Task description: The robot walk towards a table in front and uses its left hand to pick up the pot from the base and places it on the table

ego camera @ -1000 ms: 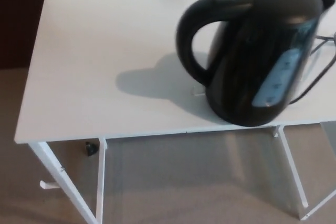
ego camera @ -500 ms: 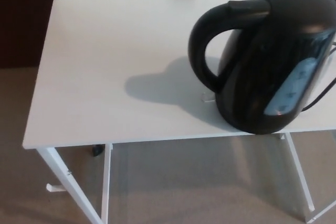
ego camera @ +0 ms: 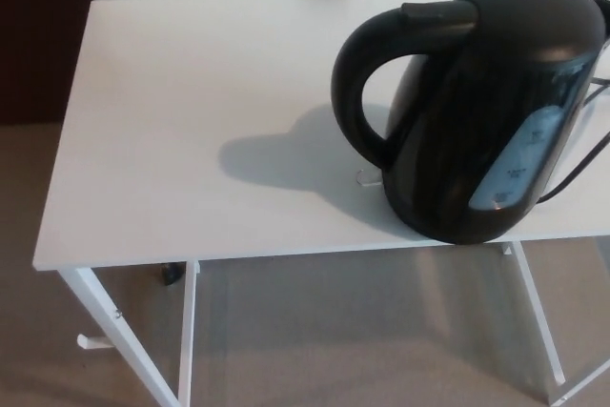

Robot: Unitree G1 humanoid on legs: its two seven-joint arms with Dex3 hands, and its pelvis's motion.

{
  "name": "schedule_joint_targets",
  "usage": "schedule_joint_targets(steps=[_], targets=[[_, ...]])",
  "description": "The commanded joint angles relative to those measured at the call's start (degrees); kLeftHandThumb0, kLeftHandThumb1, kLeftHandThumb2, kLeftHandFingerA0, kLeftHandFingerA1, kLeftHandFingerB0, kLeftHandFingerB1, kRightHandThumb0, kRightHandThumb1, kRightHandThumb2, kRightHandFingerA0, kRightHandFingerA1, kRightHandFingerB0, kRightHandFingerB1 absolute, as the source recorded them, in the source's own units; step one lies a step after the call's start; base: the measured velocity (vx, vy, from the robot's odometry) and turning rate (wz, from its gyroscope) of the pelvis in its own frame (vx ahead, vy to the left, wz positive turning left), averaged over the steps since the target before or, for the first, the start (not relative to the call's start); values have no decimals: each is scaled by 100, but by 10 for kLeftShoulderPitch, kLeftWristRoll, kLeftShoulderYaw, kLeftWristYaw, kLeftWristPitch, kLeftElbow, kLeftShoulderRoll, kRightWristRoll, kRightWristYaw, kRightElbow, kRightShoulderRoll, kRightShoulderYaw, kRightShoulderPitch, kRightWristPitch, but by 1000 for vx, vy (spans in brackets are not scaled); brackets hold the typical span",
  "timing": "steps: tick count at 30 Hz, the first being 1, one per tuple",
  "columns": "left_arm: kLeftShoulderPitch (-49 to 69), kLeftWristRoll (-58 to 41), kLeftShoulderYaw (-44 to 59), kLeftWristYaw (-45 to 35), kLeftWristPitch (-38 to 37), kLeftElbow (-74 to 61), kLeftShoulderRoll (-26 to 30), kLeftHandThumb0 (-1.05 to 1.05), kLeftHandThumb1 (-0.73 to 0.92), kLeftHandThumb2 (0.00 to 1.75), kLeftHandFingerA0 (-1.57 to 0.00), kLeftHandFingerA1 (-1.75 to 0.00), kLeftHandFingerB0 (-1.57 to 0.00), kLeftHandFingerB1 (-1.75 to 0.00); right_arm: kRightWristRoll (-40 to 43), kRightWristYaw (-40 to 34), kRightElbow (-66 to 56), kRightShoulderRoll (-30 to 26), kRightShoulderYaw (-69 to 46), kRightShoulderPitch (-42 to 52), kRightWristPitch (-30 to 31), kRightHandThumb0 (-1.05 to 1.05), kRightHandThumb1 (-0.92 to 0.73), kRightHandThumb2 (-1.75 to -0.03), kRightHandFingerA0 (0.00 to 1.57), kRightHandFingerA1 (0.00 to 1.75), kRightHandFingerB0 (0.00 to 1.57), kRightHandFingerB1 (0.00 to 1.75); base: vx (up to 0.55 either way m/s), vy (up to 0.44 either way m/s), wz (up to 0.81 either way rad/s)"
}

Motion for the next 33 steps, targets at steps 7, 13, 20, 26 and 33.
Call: schedule_joint_targets(steps=[7, 13, 20, 26, 33], targets=[[-134, -75, -214, 2, 162, -445, -28, -9, 24, 80, -17, -56, -13, -54, 8, 3, -23, -9, -1, 5, -3, -38, -55, -57, 50, 39, 34, 36, 0, 0, 0], [-173, 8, -379, -6, 177, -461, -110, -19, 29, 84, -8, -50, -7, -50, 3, -1, -24, -6, 4, -1, 3, -38, -54, -57, 51, 39, 34, 36, 0, 0, 0], [-213, 96, -490, 16, 195, -427, -156, -40, 38, 59, -22, -38, -10, -31, -6, -10, -20, -5, 10, -2, -3, -39, -53, -56, 53, 39, 34, 36, 0, 0, 0], [-253, 117, -537, 14, 204, -365, -182, -25, 33, 86, -1, -48, 0, -47, -3, -6, -23, -4, 12, -3, -4, -40, -53, -56, 52, 39, 35, 35, 0, 0, 0], [-283, 132, -555, 14, 220, -325, -201, -26, 28, 84, 0, -48, 0, -48, -1, -7, -20, -4, 16, -6, -4, -40, -54, -57, 50, 39, 33, 35, 0, 0, 0]])
